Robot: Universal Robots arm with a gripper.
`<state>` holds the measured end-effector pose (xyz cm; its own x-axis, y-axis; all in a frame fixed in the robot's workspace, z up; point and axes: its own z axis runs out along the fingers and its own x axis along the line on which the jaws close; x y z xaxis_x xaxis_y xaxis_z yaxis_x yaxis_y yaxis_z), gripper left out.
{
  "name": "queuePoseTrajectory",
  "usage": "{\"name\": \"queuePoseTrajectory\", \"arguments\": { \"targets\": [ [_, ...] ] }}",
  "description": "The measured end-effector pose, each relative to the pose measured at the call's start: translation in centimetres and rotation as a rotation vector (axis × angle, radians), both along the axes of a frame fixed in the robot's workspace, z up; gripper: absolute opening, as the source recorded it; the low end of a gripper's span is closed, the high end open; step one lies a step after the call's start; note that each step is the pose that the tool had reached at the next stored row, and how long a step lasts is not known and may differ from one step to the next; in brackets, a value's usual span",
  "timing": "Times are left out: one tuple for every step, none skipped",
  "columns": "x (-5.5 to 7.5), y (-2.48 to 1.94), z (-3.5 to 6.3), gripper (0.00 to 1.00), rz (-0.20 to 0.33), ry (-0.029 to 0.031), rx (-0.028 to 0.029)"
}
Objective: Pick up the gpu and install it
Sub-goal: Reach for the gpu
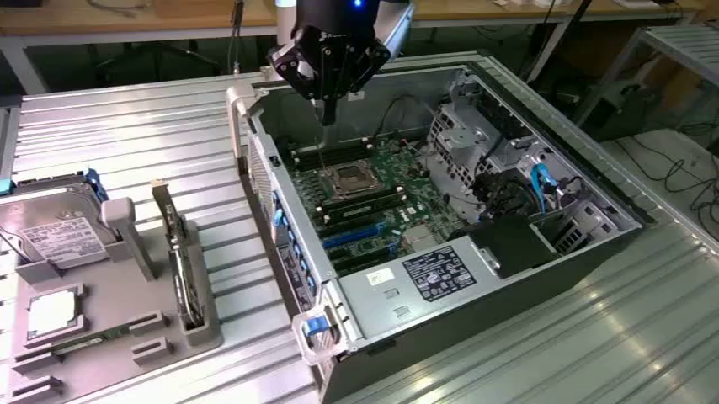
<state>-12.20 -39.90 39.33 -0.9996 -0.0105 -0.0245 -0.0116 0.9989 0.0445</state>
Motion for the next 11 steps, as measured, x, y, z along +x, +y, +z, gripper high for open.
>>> {"name": "queuePoseTrajectory", "arguments": {
  "targets": [
    [-0.12,0.0,0.01,0.11,0.0,0.0,-0.0001],
    [-0.31,0.0,0.0,0.11,0.001,0.0,-0.0001],
    [-0.4,0.0,0.01,0.11,0.001,0.0,-0.0001],
    [-0.46,0.0,0.0,0.11,0.001,0.0,-0.0001],
    [-0.56,0.0,0.0,0.11,0.001,0.0001,-0.0001],
    [-0.64,0.0,0.0,0.11,0.001,0.0001,-0.0001],
    [-0.73,0.0,0.0,0.11,0.001,0.0,-0.0001],
    [-0.81,0.0,0.01,0.11,0.002,0.0001,-0.0001],
    [-0.92,0.0,0.0,0.11,0.002,0.0,-0.0001],
    [-1.01,0.0,0.0,0.11,0.002,0.0,-0.0001],
    [-1.12,0.0,0.0,0.11,0.002,0.0,-0.0001]
  ]
}}
